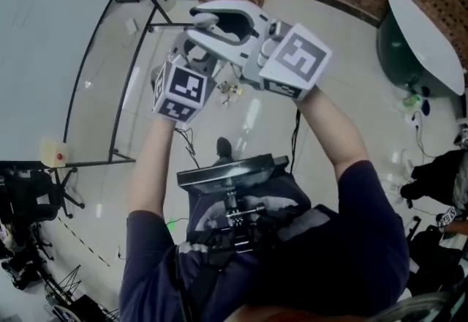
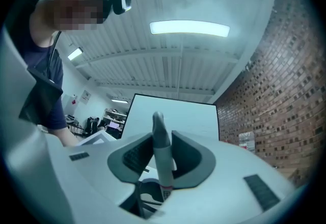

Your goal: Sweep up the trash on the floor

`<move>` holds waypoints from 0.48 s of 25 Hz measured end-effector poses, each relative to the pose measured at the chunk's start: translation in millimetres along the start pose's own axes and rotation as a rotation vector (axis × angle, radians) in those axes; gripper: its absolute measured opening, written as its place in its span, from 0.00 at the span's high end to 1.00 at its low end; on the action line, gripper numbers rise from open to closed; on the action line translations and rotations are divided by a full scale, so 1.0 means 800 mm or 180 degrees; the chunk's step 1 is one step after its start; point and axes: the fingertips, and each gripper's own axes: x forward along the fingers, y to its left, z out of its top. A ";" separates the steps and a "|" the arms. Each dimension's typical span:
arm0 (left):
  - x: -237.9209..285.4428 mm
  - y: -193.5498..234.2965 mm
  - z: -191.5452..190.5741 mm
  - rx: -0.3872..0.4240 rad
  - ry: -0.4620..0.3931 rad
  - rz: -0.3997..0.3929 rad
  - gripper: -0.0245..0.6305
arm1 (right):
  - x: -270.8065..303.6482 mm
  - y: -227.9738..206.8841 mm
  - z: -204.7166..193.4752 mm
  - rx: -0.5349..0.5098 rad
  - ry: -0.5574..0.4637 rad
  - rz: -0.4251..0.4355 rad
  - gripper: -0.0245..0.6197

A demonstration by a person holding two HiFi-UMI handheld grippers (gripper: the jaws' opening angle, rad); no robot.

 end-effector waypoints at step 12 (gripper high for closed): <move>-0.022 -0.002 0.021 -0.0171 -0.0336 0.0084 0.82 | 0.005 0.013 0.020 0.0001 -0.0071 0.0126 0.77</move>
